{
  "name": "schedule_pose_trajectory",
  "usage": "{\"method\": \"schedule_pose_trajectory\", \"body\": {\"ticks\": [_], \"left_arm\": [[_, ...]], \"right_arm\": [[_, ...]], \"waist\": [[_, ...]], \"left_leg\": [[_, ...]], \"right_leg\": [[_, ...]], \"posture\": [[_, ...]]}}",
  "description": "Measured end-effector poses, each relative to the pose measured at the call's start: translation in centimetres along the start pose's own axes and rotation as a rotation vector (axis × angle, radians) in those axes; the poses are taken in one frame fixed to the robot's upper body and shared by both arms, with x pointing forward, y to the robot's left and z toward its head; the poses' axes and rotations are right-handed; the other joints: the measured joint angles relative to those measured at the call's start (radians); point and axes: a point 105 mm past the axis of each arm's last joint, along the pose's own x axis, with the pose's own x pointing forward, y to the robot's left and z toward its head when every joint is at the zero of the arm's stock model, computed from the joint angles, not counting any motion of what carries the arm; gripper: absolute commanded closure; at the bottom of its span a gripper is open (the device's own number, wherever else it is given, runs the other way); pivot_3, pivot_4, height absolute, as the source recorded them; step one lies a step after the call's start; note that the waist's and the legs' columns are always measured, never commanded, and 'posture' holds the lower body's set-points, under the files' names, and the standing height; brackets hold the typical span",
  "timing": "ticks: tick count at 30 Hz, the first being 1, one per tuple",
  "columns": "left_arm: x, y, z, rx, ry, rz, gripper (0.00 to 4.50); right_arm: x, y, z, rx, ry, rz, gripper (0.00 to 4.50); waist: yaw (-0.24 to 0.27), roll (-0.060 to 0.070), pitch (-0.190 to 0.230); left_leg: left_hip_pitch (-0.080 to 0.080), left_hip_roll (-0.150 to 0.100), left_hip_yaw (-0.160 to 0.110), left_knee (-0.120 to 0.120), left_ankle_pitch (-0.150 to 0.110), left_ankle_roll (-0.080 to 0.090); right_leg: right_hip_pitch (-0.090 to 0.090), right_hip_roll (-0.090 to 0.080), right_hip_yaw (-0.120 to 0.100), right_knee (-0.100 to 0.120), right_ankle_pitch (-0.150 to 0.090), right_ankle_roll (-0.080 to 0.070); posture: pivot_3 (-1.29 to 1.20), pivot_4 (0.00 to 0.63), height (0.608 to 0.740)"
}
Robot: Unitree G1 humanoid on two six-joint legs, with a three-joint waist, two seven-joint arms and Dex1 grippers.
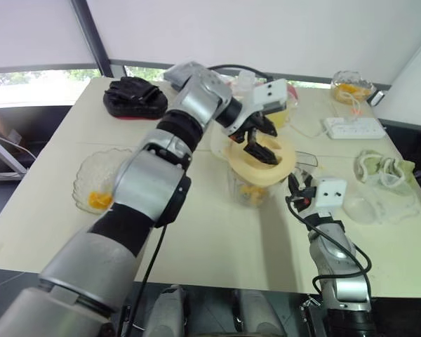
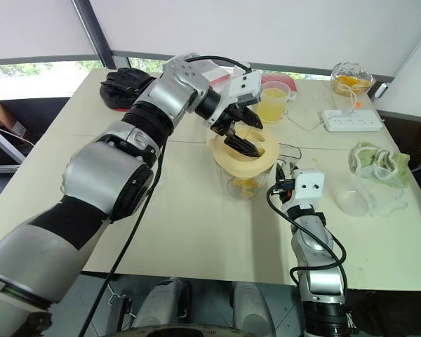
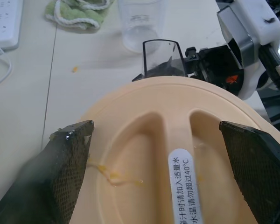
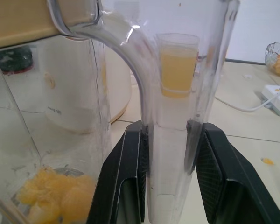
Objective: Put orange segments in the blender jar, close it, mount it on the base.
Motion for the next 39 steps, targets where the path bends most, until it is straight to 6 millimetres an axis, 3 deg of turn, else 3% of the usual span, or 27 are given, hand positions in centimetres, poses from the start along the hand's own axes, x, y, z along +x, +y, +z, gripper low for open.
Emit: {"method": "schedule_pose_trajectory", "body": {"ticks": [6, 8, 10, 12, 21, 24, 28, 31, 34, 37, 39], "left_arm": [[-0.3, 0.4, 1.2, -0.077, -0.164, 0.033, 0.02], [-0.9, 1.1, 3.1, -0.21, -0.404, 0.064, 0.02], [-2.7, 2.8, 5.8, -0.342, -0.71, 0.172, 0.02], [-4.7, 4.4, 7.3, -0.427, -0.877, 0.291, 0.02], [-6.8, 5.8, 7.8, -0.581, -1.101, 0.359, 0.02], [-8.0, 6.9, 7.4, -0.528, -1.13, 0.533, 0.02], [-11.1, 8.8, 5.4, -0.43, -1.06, 0.954, 0.02], [-14.6, 9.2, 3.1, -0.249, -0.953, 1.302, 0.02], [-17.5, 8.7, -2.4, -0.201, -0.83, 1.601, 0.02], [-18.1, 7.9, -9.0, -0.304, -0.692, 1.739, 0.02], [-17.6, 7.1, -12.3, -0.355, -0.625, 1.77, 0.02]], "right_arm": [[0.1, 0.2, 0.1, -0.002, -0.003, 0.009, 3.61], [0.1, 0.2, 0.1, -0.004, -0.005, 0.01, 3.61], [0.2, 0.2, 0.2, -0.01, -0.008, 0.013, 3.61], [0.2, 0.3, 0.2, -0.012, -0.01, 0.017, 3.61], [0.2, 0.4, 0.3, -0.02, -0.015, 0.02, 3.61], [0.2, 0.4, 0.3, -0.02, -0.014, 0.023, 3.61], [0.2, 0.3, 0.3, -0.021, -0.012, 0.023, 3.61], [0.3, 0.1, 0.4, -0.017, -0.015, 0.021, 3.61], [0.6, -0.1, 0.7, -0.013, -0.024, 0.012, 3.61], [1.2, -1.3, 1.7, 0.003, -0.053, -0.035, 3.61], [1.7, -2.3, 3.1, 0.019, -0.089, -0.07, 3.61]], "waist": [[0.0, 0.0, 0.0], [0.0, 0.001, 0.001], [0.0, 0.0, 0.001], [-0.001, 0.0, 0.001], [0.0, 0.0, 0.001], [-0.001, 0.001, 0.001], [0.002, 0.001, 0.001], [0.0, 0.001, 0.001], [0.003, 0.002, 0.001], [0.008, 0.002, 0.002], [0.014, 0.001, 0.002]], "left_leg": [[-0.001, 0.001, -0.001, 0.0, 0.0, 0.0], [-0.001, 0.001, -0.001, 0.0, 0.0, 0.0], [-0.001, 0.002, -0.001, 0.0, 0.0, 0.0], [-0.001, 0.002, 0.0, 0.0, 0.0, 0.0], [-0.001, 0.001, 0.0, 0.0, 0.0, 0.0], [0.0, 0.001, 0.0, 0.0, 0.0, 0.0], [0.0, 0.001, 0.0, 0.0, 0.0, 0.0], [0.001, 0.001, 0.002, -0.001, 0.0, 0.0], [0.001, 0.001, 0.001, -0.001, 0.001, -0.001], [-0.001, 0.0, 0.002, -0.001, 0.002, -0.003], [-0.003, -0.001, 0.001, 0.0, 0.002, -0.003]], "right_leg": [[-0.002, 0.002, 0.0, 0.002, 0.002, 0.003], [-0.003, 0.002, 0.0, 0.003, 0.002, 0.004], [-0.003, 0.001, 0.0, 0.003, 0.002, 0.004], [-0.003, 0.001, 0.0, 0.003, 0.002, 0.005], [-0.003, 0.002, 0.0, 0.003, 0.003, 0.004], [-0.003, 0.002, 0.0, 0.003, 0.003, 0.004], [-0.003, 0.002, 0.001, 0.003, 0.003, 0.004], [-0.003, 0.002, 0.002, 0.003, 0.003, 0.004], [-0.004, 0.001, 0.002, 0.004, 0.004, 0.005], [-0.005, 0.0, 0.002, 0.005, 0.005, 0.007], [-0.005, -0.003, 0.001, 0.004, 0.006, 0.009]], "posture": [[0.0, 0.15, 0.74], [0.0, 0.15, 0.74], [0.0, 0.15, 0.74], [0.0, 0.15, 0.74], [0.0, 0.15, 0.74], [0.0, 0.15, 0.74], [0.0, 0.15, 0.74], [0.0, 0.15, 0.74], [0.0, 0.15, 0.74], [0.0, 0.15, 0.74], [0.0, 0.15, 0.74]]}}
